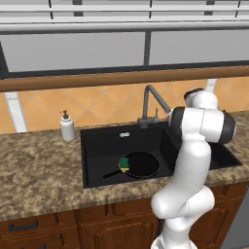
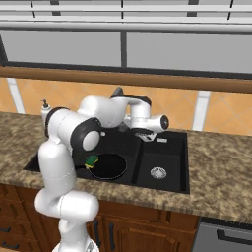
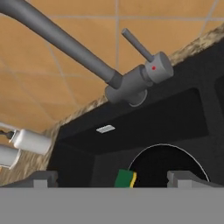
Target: Pick the pan and sponge and place them into the sink. Then turn on the water.
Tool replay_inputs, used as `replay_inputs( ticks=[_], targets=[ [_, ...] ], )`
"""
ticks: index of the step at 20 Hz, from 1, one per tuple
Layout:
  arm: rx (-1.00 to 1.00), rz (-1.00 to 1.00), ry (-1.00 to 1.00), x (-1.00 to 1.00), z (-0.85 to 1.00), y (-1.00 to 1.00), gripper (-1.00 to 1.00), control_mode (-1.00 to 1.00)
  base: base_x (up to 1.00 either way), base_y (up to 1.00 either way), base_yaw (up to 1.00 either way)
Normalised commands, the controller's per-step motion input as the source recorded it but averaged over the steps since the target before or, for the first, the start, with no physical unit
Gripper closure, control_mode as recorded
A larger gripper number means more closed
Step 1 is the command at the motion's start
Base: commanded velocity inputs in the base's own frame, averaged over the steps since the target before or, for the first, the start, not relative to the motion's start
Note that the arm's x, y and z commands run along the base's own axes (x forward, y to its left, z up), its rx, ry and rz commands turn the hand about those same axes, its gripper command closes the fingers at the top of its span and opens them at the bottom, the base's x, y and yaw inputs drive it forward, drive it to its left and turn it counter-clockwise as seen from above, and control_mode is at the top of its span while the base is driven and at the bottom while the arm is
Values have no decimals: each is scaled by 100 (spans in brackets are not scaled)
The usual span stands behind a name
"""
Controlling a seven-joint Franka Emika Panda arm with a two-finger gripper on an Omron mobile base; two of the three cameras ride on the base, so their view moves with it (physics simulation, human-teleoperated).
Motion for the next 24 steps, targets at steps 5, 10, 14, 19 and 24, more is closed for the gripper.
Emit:
replay_inputs(
  ticks=[5,10,14,19,24],
  targets=[
    [0,0,0,47,-19,0,-100,-100,0,0,0],
    [0,0,0,38,-20,0,-100,-100,0,0,0],
    [0,0,0,39,-18,0,-100,-100,0,0,0],
    [0,0,0,38,-16,0,-100,-100,0,0,0],
    [0,0,0,34,-14,0,-100,-100,0,0,0]
  ],
)
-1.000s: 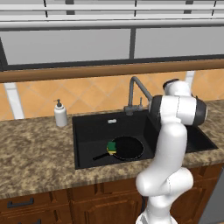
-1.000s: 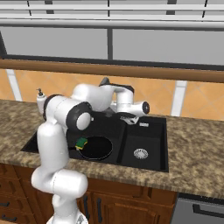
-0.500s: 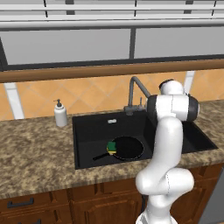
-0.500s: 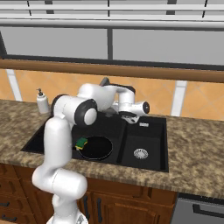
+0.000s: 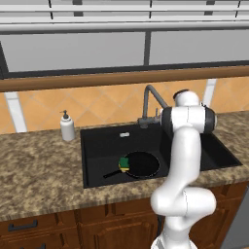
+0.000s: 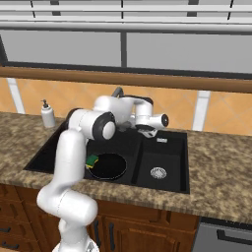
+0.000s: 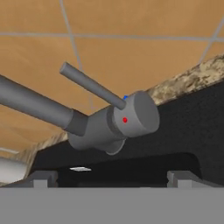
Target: Pick the pan and sponge and place them into the sink. Then turn on the water.
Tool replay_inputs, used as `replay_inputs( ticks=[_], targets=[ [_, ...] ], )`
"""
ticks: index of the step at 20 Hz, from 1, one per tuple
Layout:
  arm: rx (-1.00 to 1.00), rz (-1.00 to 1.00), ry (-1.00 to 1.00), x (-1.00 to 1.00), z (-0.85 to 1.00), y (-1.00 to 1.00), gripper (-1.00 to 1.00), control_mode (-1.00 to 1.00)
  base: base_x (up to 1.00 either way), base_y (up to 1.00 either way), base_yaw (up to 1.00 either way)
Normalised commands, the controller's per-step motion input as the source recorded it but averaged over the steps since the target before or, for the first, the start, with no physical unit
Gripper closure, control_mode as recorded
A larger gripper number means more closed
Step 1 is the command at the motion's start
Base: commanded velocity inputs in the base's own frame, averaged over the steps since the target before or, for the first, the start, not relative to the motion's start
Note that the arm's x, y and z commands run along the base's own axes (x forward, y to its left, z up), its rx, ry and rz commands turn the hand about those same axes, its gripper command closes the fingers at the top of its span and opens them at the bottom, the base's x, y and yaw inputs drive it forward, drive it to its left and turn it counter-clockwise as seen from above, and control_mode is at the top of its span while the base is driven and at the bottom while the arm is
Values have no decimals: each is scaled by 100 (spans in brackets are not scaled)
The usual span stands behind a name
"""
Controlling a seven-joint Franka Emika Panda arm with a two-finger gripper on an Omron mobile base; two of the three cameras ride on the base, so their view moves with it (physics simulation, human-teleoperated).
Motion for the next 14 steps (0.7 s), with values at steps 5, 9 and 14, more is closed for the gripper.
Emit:
replay_inputs(
  ticks=[5,9,14],
  targets=[
    [0,0,0,25,-14,0,-100,-100,0,0,0],
    [0,0,0,25,-7,0,-100,-100,0,0,0],
    [0,0,0,24,0,5,-100,-100,0,0,0]
  ],
)
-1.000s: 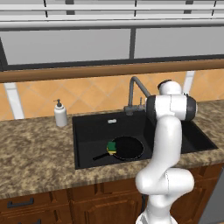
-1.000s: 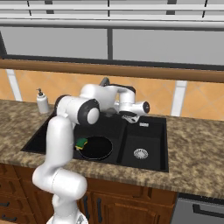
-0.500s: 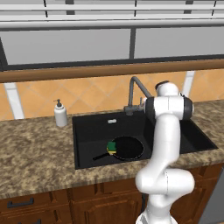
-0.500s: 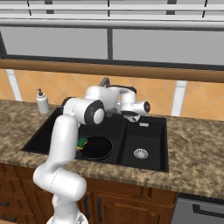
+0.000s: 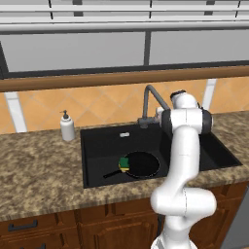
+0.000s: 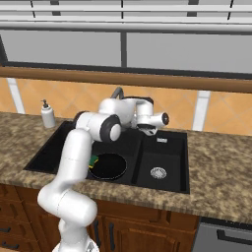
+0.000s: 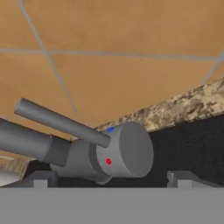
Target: Pick the pan and sponge and place them into the sink. Then turn on the water.
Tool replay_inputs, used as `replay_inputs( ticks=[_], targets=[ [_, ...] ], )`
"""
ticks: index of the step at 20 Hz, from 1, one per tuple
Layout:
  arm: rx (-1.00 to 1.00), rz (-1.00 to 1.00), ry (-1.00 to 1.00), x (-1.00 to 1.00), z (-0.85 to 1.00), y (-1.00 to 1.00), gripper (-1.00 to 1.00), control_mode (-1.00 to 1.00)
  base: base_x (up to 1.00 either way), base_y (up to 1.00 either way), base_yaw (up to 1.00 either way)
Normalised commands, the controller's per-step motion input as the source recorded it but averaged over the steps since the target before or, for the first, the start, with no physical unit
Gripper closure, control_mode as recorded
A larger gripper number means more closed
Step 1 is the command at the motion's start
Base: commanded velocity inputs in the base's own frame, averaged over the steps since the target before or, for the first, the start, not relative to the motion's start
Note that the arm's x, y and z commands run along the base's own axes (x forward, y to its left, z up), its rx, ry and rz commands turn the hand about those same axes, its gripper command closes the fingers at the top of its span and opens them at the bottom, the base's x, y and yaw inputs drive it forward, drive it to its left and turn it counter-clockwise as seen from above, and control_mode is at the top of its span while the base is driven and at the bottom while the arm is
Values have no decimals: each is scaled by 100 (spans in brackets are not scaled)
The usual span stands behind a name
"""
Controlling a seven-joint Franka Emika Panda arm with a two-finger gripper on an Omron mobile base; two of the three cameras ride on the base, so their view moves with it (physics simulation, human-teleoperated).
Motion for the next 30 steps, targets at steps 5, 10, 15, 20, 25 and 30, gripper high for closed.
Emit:
replay_inputs(
  ticks=[5,10,15,20,25,30],
  targets=[
    [0,0,0,21,-8,2,-100,-100,0,0,0],
    [0,0,0,14,-23,9,-100,-100,0,0,0],
    [0,0,0,3,-8,3,100,-100,0,0,0],
    [0,0,0,0,0,0,100,-100,0,0,0],
    [0,0,0,0,0,1,100,-100,0,0,0],
    [8,-1,0,0,-2,2,100,-100,0,0,0]
  ],
)
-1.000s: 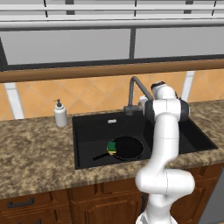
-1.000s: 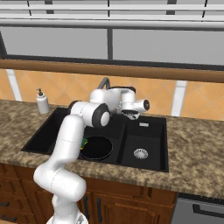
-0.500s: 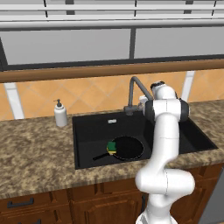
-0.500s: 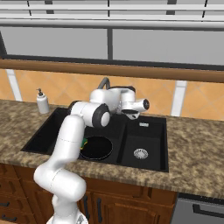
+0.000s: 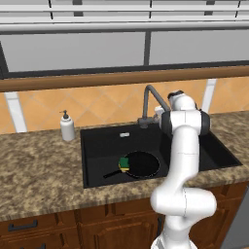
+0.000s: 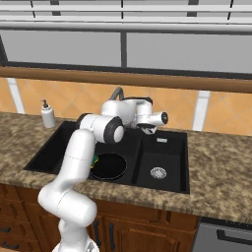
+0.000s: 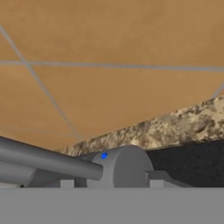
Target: Pick the pan and sponge and place them into the sink. Then turn on the water.
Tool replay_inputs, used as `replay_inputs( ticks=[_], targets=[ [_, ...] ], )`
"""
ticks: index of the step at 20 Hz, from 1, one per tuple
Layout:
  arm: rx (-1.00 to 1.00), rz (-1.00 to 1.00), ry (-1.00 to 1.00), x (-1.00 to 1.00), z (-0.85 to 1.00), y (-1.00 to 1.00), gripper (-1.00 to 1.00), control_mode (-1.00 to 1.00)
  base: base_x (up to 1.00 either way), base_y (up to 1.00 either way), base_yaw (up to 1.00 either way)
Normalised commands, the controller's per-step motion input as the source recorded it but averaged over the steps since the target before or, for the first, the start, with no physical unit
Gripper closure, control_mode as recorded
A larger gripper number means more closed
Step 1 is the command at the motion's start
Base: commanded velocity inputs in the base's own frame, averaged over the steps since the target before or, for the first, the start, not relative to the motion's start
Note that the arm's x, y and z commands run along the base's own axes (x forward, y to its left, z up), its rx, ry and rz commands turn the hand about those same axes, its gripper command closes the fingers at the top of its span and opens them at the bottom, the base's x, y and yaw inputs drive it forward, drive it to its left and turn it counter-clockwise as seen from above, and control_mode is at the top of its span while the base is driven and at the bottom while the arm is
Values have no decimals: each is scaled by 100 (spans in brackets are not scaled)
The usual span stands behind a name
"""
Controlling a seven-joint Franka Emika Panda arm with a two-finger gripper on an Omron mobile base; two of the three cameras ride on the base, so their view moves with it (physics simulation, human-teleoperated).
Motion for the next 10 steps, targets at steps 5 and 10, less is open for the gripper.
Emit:
replay_inputs(
  ticks=[5,10],
  targets=[
    [13,-4,5,1,-6,0,100,-100,0,0,0],
    [11,-8,14,13,-6,0,100,-100,0,0,0]
  ],
)
